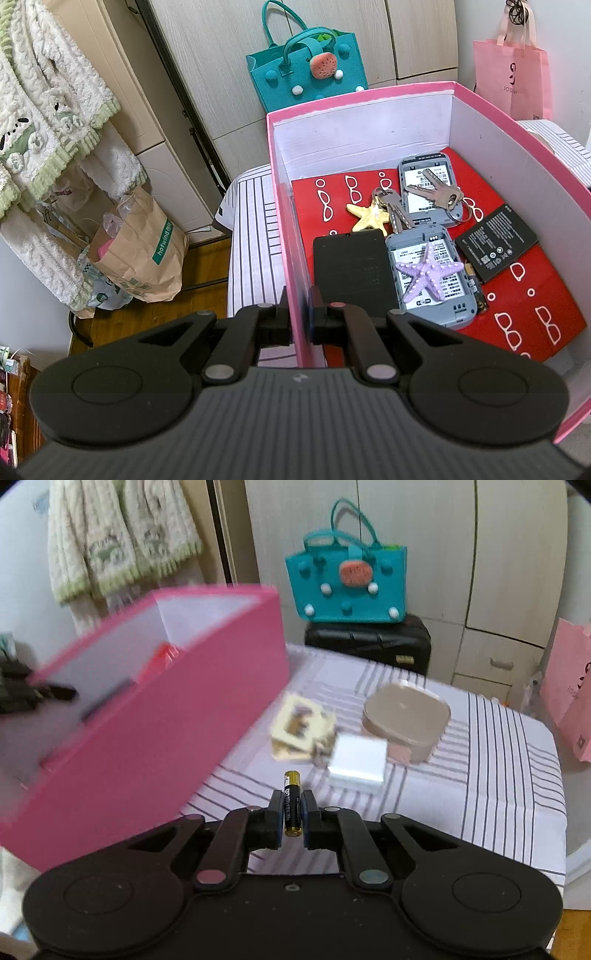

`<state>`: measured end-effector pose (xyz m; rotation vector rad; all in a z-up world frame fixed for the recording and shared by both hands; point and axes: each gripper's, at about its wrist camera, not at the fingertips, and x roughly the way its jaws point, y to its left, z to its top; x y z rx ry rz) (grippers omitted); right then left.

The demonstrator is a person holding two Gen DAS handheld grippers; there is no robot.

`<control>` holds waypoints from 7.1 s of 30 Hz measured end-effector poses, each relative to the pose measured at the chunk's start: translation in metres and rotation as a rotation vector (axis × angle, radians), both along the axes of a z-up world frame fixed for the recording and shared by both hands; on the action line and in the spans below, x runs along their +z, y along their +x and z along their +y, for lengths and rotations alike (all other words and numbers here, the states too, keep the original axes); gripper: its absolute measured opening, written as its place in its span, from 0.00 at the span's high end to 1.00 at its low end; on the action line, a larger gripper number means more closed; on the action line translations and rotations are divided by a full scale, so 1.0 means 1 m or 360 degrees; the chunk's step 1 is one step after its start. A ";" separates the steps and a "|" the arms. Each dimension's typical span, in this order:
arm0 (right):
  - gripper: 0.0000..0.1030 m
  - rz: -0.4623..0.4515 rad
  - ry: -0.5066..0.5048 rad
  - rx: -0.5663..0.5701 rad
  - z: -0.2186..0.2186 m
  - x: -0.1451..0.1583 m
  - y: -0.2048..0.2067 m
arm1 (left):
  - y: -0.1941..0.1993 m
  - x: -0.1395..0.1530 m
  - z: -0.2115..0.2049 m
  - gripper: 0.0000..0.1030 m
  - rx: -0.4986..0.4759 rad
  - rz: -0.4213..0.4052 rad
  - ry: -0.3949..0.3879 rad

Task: Organize rigid objects
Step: 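Carry the AA battery into the pink box and open the right gripper, then grasp the white square charger cube with the right gripper, then carry the white charger into the pink box and release it, then grasp the cream plastic clip on the table with the right gripper, then carry the cream clip into the pink box and open the right gripper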

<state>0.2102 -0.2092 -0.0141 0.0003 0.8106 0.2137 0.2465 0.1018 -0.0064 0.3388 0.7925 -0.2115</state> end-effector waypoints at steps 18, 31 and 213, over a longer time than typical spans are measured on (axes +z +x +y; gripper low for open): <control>0.89 0.0015 0.0228 0.0586 0.102 0.048 0.010 | 0.000 -0.001 -0.001 0.94 -0.0003 0.0001 0.0012; 0.83 0.0082 0.0237 0.0678 0.100 0.041 0.013 | 0.000 -0.002 -0.005 0.93 -0.0011 0.0011 0.0044; 0.50 0.0064 -0.0129 0.0757 0.111 0.063 -0.009 | -0.067 0.027 0.010 0.96 0.0246 0.0007 -0.0139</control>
